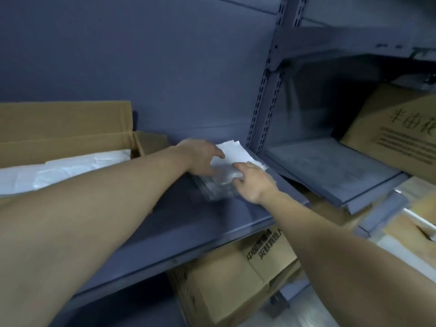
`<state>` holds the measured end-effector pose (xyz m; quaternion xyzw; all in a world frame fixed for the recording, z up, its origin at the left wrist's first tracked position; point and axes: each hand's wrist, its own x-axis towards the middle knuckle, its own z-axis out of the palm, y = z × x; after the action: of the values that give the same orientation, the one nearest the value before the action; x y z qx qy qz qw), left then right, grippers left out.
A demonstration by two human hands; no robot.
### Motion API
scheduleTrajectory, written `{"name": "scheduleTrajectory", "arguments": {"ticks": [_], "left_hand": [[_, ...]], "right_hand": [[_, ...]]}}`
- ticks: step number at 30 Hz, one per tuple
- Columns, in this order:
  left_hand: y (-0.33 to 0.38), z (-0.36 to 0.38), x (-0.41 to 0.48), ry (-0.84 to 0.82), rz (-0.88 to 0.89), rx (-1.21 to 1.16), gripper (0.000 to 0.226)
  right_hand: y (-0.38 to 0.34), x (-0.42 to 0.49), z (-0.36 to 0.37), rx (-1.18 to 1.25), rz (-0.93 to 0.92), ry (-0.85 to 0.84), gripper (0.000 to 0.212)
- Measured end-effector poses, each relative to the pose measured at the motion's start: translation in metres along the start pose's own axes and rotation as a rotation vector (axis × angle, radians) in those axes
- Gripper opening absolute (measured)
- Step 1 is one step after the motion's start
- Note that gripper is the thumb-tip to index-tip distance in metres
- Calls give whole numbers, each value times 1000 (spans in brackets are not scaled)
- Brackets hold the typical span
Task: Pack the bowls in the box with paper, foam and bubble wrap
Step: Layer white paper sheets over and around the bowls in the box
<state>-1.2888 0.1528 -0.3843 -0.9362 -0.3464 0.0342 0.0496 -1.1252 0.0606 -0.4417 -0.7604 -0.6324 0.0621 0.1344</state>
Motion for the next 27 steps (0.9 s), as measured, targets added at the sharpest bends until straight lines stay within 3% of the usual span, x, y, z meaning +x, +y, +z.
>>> {"name": "scheduleTrajectory", "arguments": {"ticks": [7,17,22,27], "left_hand": [[4,28,10,-167,14,-81,39],[-3,21,9,-199,-12,-232,42],[-8,11,5,-55,3,-318,35],[-19,-10,-14,257,57,-473,34]], "right_hand": [[8,5,19,-14,-43,35,49],[-1,-1,10,-5,8,43,47],[-9,-4,0,47,51,78,51],[-12,-5,-17,33,7,333,50]]}}
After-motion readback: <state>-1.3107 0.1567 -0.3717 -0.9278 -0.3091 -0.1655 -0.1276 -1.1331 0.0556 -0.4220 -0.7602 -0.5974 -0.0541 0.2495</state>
